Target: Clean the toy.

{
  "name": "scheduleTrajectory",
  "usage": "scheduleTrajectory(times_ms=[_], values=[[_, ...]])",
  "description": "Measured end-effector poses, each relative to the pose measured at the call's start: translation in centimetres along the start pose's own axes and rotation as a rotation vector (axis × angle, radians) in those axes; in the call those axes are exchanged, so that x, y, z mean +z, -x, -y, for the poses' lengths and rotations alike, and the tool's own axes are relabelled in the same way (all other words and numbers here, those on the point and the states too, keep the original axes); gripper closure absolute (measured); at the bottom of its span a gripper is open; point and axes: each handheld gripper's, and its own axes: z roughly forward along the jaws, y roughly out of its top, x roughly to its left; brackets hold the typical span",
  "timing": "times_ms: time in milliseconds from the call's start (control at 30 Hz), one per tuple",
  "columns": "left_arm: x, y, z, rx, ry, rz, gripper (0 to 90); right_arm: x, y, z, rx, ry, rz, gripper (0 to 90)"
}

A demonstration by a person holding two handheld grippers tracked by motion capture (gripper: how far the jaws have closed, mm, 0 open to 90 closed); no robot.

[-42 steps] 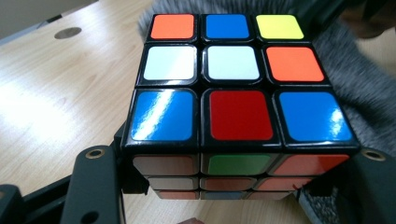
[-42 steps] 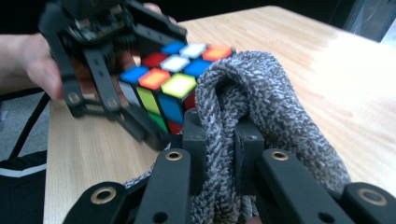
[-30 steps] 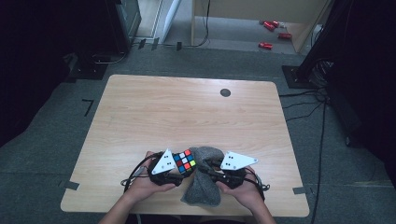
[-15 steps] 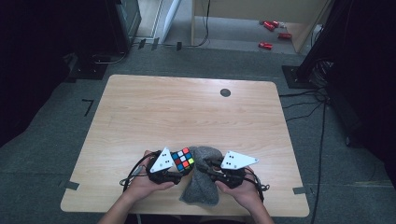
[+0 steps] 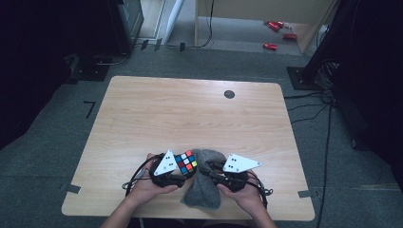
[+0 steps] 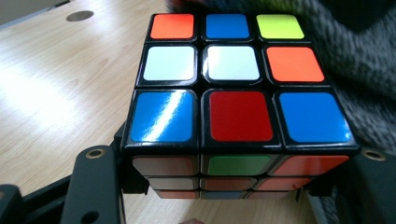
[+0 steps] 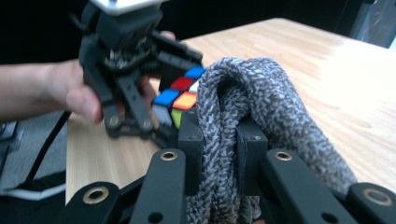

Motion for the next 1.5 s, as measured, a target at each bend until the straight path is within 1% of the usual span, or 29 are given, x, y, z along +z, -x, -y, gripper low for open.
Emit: scheduleTrajectory(times_ms=[67,133,200,267,300,367,433,500,567,633,733,800,900,967,1033,1067,1133,1233,1333,1400,1433,1500], values=[[0.1,0.2,-0.1,0.01,-0.001,0.009,34.8,-0.1,0.2,0.1,0.02,0.013,0.003,76.7],[0.1,0.4,-0.2,0.017,0.001,0.011,34.8,-0.2,0.7,0.3,0.052,0.026,-0.007,76.5],[-0.1,0.3,-0.2,0.013,0.012,0.013,34.8,-0.2,1.0,0.6,0.089,0.045,-0.024,76.6],[-0.2,0.1,-0.2,0.007,0.018,0.012,34.8,-0.2,1.2,0.7,0.105,0.051,-0.029,76.5],[-0.1,0.0,-0.2,0.004,0.016,0.011,34.8,-0.2,1.1,0.6,0.107,0.053,-0.033,76.5],[0.1,0.0,-0.1,0.005,0.0,0.01,34.8,-0.3,0.7,0.3,0.093,0.06,-0.047,76.1],[0.3,0.3,0.0,0.017,-0.016,0.014,34.8,-0.3,0.3,-0.1,0.079,0.067,-0.043,76.1],[0.4,0.7,-0.2,0.028,-0.013,0.026,34.8,-0.3,0.1,-0.4,0.082,0.08,-0.046,75.9],[0.4,1.0,-0.3,0.041,-0.01,0.021,34.8,-0.3,0.1,-0.5,0.09,0.074,-0.04,75.7],[0.3,0.9,-0.4,0.044,-0.012,0.013,34.8,-0.3,0.2,-0.2,0.112,0.082,-0.044,75.0],[-0.1,0.5,-0.3,0.031,-0.002,0.002,34.8,-0.2,0.7,0.2,0.154,0.088,-0.061,74.4],[-0.2,0.2,-0.3,0.016,0.009,-0.001,34.8,0.0,0.9,0.5,0.169,0.066,-0.061,74.4],[0.0,0.1,-0.2,0.012,-0.005,0.007,34.9,0.3,1.3,0.9,0.205,0.053,-0.076,74.7],[0.2,0.3,-0.1,0.014,-0.009,0.016,34.8,0.3,1.3,0.8,0.198,0.048,-0.072,74.7],[0.3,0.5,-0.2,0.021,-0.007,0.022,34.8,0.1,1.1,0.5,0.185,0.054,-0.068,74.8],[0.3,0.6,-0.2,0.023,-0.006,0.022,34.8,0.0,1.0,0.4,0.182,0.06,-0.067,74.8],[0.1,0.7,-0.3,0.025,0.002,0.008,34.8,-0.1,1.0,0.3,0.185,0.068,-0.066,75.1],[-0.1,0.6,-0.4,0.012,0.013,-0.015,34.8,-0.1,1.1,0.3,0.189,0.074,-0.07,75.5],[-0.4,0.1,-0.4,-0.018,0.024,-0.035,34.8,-0.1,1.3,0.5,0.194,0.066,-0.062,75.9],[-0.4,-0.1,-0.3,-0.031,0.018,-0.033,34.8,-0.1,1.2,0.4,0.187,0.066,-0.061,75.9],[-0.3,0.0,-0.3,-0.028,0.013,-0.035,34.8,-0.2,1.0,0.3,0.179,0.068,-0.061,75.9],[-0.1,0.2,-0.3,-0.022,0.004,-0.021,34.8,-0.2,0.6,-0.1,0.156,0.077,-0.058,75.8]])
